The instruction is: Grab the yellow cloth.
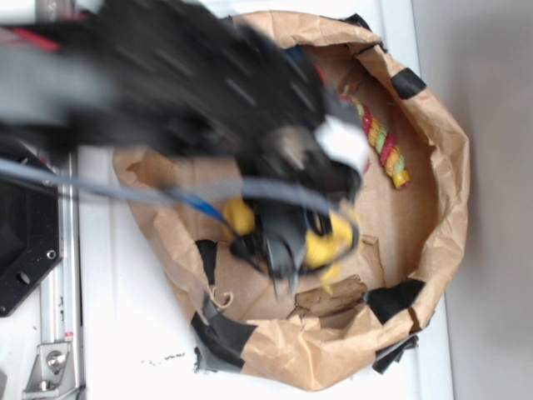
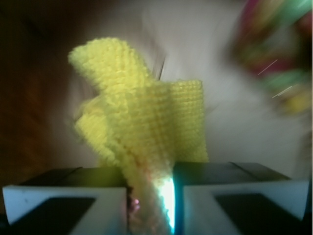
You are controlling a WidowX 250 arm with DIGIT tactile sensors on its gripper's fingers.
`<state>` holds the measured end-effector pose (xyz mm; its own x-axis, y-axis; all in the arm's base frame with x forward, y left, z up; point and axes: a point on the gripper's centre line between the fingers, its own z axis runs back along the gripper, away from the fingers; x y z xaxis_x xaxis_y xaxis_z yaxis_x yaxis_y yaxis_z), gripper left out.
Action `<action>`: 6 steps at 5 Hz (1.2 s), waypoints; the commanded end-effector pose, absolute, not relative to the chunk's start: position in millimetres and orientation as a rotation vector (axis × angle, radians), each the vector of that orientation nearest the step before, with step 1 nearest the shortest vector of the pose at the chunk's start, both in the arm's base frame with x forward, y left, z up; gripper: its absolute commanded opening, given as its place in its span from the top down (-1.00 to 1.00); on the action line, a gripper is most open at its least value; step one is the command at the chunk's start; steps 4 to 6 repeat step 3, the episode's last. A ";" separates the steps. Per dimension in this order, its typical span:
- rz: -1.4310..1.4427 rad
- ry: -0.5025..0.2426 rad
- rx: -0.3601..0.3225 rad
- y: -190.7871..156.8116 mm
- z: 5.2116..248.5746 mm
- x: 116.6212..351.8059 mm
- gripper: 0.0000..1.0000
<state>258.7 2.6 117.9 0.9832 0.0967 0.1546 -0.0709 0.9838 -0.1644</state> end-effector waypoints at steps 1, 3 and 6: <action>0.213 -0.397 -0.008 22.9 214.5 236.0 1.00; 0.320 -0.293 0.062 18.2 195.3 246.7 1.00; 0.320 -0.293 0.062 18.2 195.3 246.7 1.00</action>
